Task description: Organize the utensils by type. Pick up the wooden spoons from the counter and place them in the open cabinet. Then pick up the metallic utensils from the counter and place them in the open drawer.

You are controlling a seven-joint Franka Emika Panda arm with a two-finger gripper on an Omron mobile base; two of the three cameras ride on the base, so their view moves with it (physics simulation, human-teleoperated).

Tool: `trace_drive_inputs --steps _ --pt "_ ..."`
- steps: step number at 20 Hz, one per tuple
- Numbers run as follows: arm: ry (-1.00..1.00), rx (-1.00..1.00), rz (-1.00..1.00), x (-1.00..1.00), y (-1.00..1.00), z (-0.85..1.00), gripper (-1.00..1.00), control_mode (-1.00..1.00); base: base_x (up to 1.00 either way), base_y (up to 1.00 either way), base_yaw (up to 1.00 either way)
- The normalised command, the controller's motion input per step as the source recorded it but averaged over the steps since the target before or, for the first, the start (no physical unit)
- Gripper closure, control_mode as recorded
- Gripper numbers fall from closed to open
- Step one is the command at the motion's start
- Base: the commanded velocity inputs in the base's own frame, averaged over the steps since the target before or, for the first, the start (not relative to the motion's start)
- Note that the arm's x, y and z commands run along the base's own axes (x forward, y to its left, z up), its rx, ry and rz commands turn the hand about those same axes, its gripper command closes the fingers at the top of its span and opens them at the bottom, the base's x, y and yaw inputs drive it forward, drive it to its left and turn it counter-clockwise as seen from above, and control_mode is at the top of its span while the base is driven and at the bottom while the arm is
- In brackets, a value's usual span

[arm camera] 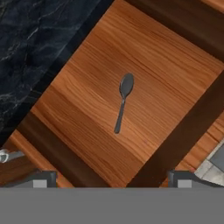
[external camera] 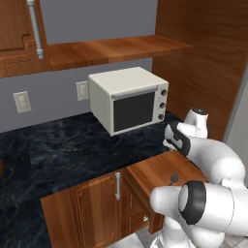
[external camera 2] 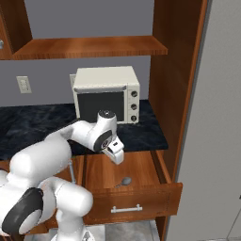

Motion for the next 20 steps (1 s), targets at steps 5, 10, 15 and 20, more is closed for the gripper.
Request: trace_drive_inputs --steps 5,10,15,20 --pt "0.0 0.01 0.0 -0.54 -0.01 0.09 -1.0 -1.0 0.0 0.0 0.0" --pt "0.0 0.0 0.02 -0.44 -0.04 0.19 -1.0 -1.0 0.0 0.0 0.0" --pt "0.0 -0.08 0.11 -0.52 -0.07 0.19 -1.0 -1.0 0.0 0.0 0.0" --pt "0.0 -0.1 0.15 -0.39 0.0 0.02 -1.0 -1.0 0.0 0.0 0.0"
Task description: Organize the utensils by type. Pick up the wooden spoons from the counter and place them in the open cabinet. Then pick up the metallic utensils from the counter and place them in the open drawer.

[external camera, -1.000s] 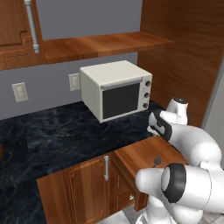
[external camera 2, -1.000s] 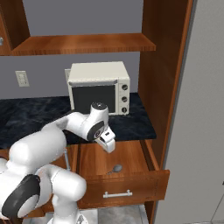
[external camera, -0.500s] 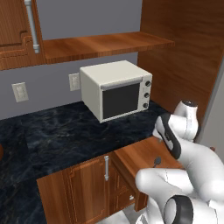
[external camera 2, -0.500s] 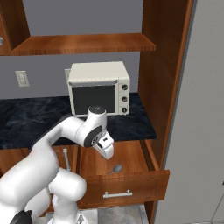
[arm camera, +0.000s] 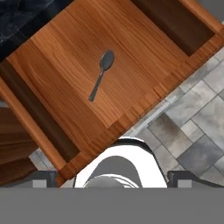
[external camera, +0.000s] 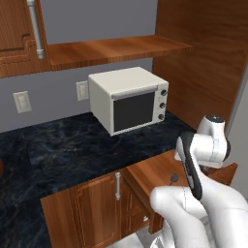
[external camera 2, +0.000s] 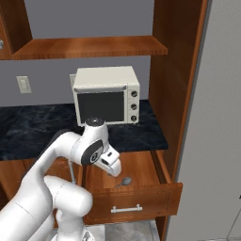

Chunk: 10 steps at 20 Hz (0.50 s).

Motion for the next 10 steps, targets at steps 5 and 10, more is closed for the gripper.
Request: trace_drive_inputs --steps 5,10 --pt "0.0 -0.12 0.01 -0.03 0.0 -0.02 -1.0 -1.0 0.0 0.0 0.0" --pt "0.0 -0.03 0.01 -0.06 0.0 -0.03 -1.0 1.0 -0.33 -0.2 0.0"
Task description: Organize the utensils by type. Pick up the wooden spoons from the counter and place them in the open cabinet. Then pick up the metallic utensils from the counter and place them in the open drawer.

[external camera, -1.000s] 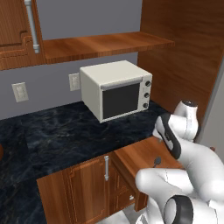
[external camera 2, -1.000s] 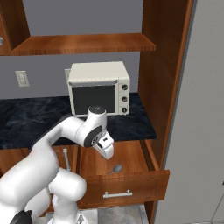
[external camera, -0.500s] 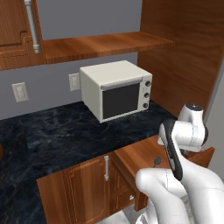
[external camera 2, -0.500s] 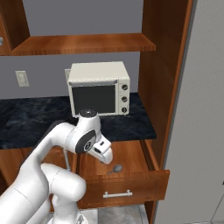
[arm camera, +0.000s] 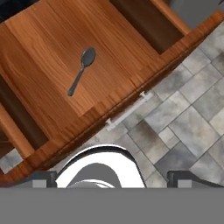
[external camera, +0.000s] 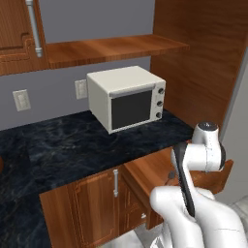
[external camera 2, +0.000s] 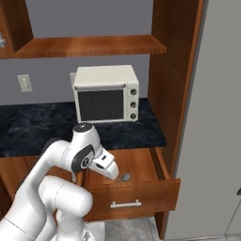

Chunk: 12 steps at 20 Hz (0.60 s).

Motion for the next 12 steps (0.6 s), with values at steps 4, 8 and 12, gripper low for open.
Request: trace_drive_inputs --steps 4,8,12 --pt "0.0 0.0 0.0 0.0 0.0 0.0 -1.0 1.0 -0.15 -0.45 -0.11" --pt "0.0 0.0 0.0 0.0 0.0 0.0 -1.0 1.0 0.08 -0.63 -0.24" --pt "0.0 0.0 0.0 0.0 0.0 0.0 -1.0 1.0 0.39 -0.8 -0.13"
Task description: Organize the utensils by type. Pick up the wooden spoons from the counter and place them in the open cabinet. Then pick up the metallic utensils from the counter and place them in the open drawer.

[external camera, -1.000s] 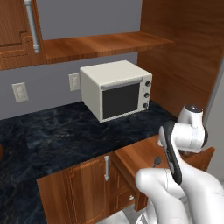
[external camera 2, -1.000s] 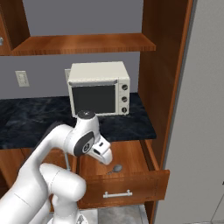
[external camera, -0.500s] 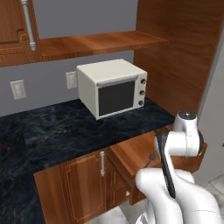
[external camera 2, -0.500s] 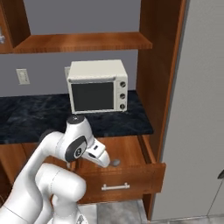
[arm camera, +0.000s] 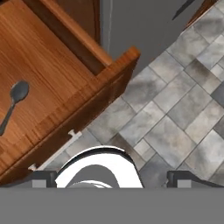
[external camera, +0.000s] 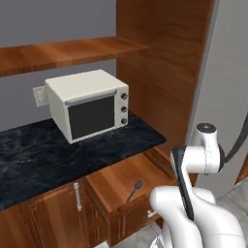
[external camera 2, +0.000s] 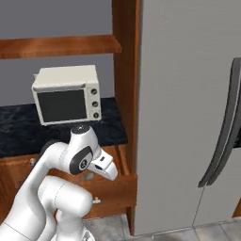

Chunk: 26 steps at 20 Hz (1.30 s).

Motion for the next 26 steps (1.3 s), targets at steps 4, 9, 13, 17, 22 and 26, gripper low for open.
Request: trace_drive_inputs --steps 4,9,13,17,22,26 --pt "0.0 0.0 0.0 0.0 0.0 0.0 -1.0 1.0 0.33 -0.79 -0.18" --pt "0.0 0.0 0.0 0.0 0.0 0.0 -1.0 1.0 0.17 -0.76 -0.39" --pt "0.0 0.0 0.0 0.0 0.0 0.0 -1.0 1.0 0.01 -0.71 -0.58" --pt "0.0 0.0 0.0 0.0 0.0 0.0 -1.0 1.0 0.0 -0.62 -0.72" --pt "0.0 0.0 0.0 0.0 0.0 0.0 -1.0 1.0 0.0 -0.56 -0.78" --pt "0.0 0.0 0.0 0.0 0.0 0.0 -1.0 1.0 0.0 -0.51 -0.83"
